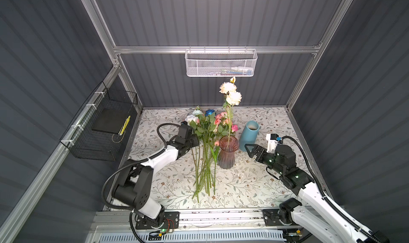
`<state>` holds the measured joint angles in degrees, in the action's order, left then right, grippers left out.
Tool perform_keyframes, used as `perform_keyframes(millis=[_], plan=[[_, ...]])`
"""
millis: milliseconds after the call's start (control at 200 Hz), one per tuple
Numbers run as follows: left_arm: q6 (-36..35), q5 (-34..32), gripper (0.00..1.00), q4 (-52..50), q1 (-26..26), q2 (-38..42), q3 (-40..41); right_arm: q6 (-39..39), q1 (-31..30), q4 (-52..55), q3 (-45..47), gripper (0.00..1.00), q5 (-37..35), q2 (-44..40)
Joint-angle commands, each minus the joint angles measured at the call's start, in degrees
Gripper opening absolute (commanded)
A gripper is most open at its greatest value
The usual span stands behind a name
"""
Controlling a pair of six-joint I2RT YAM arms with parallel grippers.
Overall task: Arrange flowers in a vase
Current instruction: Pick up the flower from the flowers, then place the flower in the vase.
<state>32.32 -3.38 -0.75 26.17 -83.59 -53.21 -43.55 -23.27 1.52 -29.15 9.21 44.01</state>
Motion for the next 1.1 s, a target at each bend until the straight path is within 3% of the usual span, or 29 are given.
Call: perform_keyframes(millis=[0, 175, 305, 685, 860, 1090], plan=[[-3.74, -0.18, 0.00, 0.27, 0.66, 10.05, -1.19, -0.48, 0.24, -0.42, -0.90, 0.98, 0.25, -0.85], [-8.82, 0.44, 0.00, 4.18, 4.45, 21.39, -5.91, -0.90, 0.33, -1.34, -0.98, 0.98, 0.51, -0.51], [-12.08, 3.01, 0.00, 11.48, 7.91, 23.65, -11.54, -1.27, 0.37, -1.74, -1.38, 0.98, 0.85, 0.18], [-9.66, 13.58, 0.00, 37.49, 9.62, 11.53, -25.75, -2.10, 0.33, -1.78, -3.19, 0.98, 1.32, 1.77], [-6.88, 16.13, 0.00, 38.59, 9.77, 6.15, -32.80, -1.89, 0.33, -1.17, -3.57, 0.98, 0.90, 1.26], [-4.57, 16.65, 0.00, 35.44, 9.86, 5.70, -28.44, -1.18, 0.33, -0.89, -3.24, 0.98, 0.47, 0.90]])
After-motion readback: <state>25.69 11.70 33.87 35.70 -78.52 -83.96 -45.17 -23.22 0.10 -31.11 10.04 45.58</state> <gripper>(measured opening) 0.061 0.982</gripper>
